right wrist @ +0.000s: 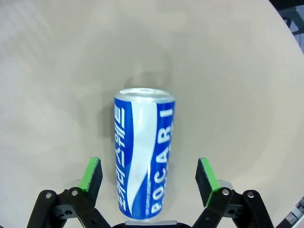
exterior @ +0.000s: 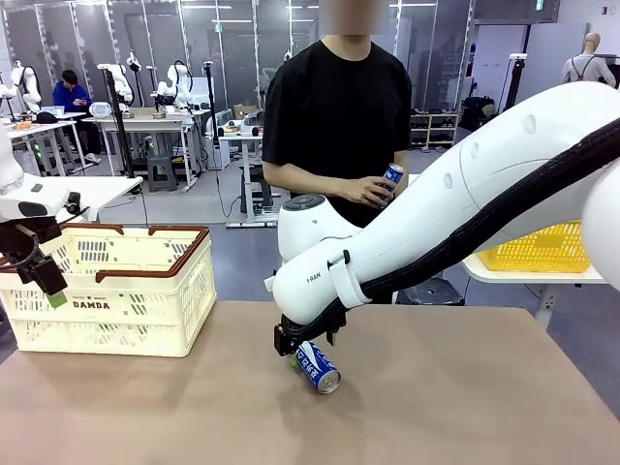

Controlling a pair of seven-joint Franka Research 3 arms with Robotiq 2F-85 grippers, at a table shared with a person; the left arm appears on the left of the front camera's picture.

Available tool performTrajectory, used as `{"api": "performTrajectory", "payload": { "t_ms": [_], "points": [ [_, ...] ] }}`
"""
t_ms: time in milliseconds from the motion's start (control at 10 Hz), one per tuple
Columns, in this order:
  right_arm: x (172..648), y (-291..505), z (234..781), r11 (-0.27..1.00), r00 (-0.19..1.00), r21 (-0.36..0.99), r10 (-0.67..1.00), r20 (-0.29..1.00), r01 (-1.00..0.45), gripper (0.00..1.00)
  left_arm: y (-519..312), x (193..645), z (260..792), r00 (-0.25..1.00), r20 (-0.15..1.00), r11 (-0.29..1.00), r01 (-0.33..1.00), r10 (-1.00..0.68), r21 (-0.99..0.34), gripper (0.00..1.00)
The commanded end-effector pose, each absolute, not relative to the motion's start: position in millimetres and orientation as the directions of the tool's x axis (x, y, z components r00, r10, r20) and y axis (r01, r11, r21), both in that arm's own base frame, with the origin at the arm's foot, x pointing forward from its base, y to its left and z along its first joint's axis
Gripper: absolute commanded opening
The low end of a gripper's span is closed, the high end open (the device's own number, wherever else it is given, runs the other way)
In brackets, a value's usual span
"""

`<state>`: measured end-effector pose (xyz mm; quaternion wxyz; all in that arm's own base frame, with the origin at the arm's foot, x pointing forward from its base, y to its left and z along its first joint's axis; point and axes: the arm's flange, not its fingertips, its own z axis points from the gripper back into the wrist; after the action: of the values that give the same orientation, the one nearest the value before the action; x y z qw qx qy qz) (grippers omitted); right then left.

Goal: Place the drinks into the Shopping basket.
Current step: Pick up one drink and place it into the Shopping basket.

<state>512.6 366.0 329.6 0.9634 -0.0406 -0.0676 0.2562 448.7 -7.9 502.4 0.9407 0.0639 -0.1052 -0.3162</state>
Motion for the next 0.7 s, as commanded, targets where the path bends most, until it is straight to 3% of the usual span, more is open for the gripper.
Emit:
{"api": "performTrajectory", "payload": {
  "t_ms": [0, 200, 600],
  "points": [
    [493.5, 350.6, 355.5, 0.839, 0.839, -0.186, 0.534, 0.106, -0.511, 0.99, -8.7, 448.4, 503.8, 0.785, 0.161, 0.799, 0.57, -0.598, 0.19, 1.0],
    [471.6, 313.8, 385.5, 0.803, 0.795, -0.157, 0.593, 0.126, -0.574, 0.99, -8.7, 448.4, 503.8, 0.785, 0.161, 0.799, 0.57, -0.598, 0.19, 1.0],
    [426.3, 184.6, 420.7, 0.824, 0.789, -0.17, 0.566, 0.239, -0.54, 0.99, -8.7, 448.4, 503.8, 0.785, 0.161, 0.799, 0.57, -0.598, 0.19, 1.0]
  ]
}}
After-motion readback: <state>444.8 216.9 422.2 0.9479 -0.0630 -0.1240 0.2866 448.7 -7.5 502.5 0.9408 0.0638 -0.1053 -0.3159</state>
